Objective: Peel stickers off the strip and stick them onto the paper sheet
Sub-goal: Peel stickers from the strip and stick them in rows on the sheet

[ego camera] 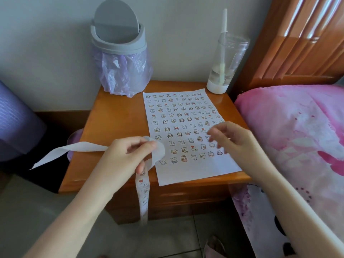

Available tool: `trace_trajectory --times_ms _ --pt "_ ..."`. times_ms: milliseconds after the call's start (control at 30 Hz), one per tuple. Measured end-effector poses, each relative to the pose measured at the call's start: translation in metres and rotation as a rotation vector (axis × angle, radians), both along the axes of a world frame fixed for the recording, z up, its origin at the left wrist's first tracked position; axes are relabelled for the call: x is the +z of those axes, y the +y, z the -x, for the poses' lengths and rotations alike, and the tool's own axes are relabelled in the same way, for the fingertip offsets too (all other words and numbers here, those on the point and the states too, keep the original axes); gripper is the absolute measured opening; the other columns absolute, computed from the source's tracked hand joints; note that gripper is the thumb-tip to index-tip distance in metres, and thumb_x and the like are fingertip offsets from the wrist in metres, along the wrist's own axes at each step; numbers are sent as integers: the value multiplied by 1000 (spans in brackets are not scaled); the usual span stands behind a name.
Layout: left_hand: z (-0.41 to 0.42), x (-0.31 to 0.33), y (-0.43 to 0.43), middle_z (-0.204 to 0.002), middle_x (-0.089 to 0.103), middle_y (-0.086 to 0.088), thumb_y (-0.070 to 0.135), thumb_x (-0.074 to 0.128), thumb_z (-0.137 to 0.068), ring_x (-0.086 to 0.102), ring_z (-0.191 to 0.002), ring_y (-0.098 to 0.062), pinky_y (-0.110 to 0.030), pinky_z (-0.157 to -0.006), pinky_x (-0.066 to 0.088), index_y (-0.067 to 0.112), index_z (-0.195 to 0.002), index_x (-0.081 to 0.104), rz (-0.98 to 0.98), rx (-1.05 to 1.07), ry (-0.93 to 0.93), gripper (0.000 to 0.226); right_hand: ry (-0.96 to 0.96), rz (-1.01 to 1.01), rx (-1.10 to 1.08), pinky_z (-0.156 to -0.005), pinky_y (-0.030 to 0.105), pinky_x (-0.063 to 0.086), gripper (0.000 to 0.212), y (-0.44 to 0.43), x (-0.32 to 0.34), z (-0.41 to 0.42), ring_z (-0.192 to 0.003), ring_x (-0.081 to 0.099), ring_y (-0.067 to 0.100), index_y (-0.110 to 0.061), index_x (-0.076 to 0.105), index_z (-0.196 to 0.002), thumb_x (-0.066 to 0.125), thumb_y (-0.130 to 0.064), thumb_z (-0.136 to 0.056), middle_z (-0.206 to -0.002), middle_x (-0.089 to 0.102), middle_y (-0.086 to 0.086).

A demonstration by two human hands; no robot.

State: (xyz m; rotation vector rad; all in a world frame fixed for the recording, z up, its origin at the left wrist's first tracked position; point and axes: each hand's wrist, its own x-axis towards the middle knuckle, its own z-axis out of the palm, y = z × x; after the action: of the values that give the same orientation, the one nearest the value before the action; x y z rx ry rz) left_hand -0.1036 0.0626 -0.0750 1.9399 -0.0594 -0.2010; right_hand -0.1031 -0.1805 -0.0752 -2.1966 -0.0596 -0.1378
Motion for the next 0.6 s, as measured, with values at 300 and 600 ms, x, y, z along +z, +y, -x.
trace_trajectory --times_ms 300,600 --pt "2 28 14 -66 69 -1 35 54 -76 38 -35 -4 -11 -32 25 8 -84 69 480 -28 196 32 126 -283 391 -105 35 38 36 81 -2 20 -117 51 -2 -46 60 -109 66 -48 -73 -120 60 -26" --pt "6 26 12 -48 56 -7 38 57 -82 56 -57 -19 -23 -62 43 22 -66 74 464 65 173 28 19 -581 418 -88 26 50 10 95 -2 19 -93 67 16 -10 67 -89 66 -16 -80 -93 72 2"
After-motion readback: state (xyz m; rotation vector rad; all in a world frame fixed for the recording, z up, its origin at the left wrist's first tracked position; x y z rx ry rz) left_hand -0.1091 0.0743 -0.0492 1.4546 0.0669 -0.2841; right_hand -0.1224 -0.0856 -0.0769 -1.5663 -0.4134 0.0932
